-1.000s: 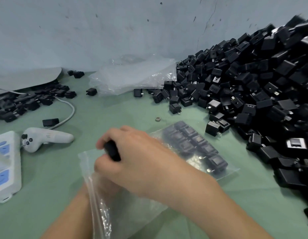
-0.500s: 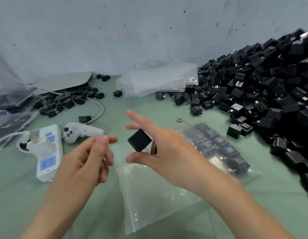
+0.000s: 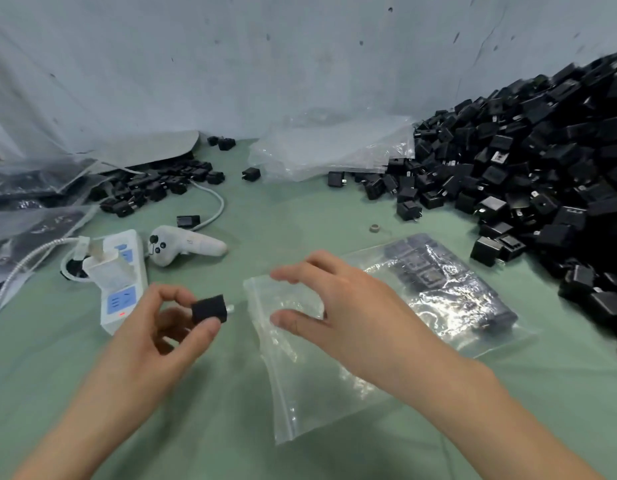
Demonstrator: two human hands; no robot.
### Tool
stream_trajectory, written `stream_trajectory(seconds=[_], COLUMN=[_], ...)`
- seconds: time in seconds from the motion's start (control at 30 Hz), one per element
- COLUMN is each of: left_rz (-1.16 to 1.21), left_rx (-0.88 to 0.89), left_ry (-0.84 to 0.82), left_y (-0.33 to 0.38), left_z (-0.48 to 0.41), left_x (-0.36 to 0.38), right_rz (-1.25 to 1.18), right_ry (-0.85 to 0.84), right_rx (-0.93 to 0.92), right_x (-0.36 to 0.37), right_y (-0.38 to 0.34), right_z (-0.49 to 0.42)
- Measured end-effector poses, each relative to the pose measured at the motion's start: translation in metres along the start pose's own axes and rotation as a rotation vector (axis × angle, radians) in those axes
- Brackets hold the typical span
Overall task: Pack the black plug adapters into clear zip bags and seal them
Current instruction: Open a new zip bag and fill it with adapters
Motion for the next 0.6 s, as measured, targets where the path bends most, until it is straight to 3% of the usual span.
stream_trajectory(seconds=[0.1, 0.23, 0.47, 0.6], left_rz=[-0.264, -0.327, -0.338, -0.342], left_rx=[0.067, 0.221, 0.324, 0.350], left_ry=[-0.102, -0.162, -0.302, -0.344], left_y=[-0.012, -0.008, -0.008, -0.007], left_z=[0.008, 0.004, -0.010, -0.013], left_x=[0.010, 0.045, 0.063, 0.059], right_rz=[0.038, 0.064, 0.155, 0.236], right_ry=[0.009, -0.018, -0.239, -0.204], right_rx=[0.129, 0.138, -0.013, -0.131], right_x=[0.002, 0.005, 0.006, 0.011], right_y=[0.004, 0.003, 0.002, 0.002], right_z=[0.000, -0.001, -0.001, -0.002])
Point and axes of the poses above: each hand's wrist, its own z-axis away from the middle knuckle, its own x-axis out of the palm, y = z × x, the point moved 1 cm from there along -z, towards the middle knuckle, and after that the axes turned 4 degrees about x, right-handed, at the moved point
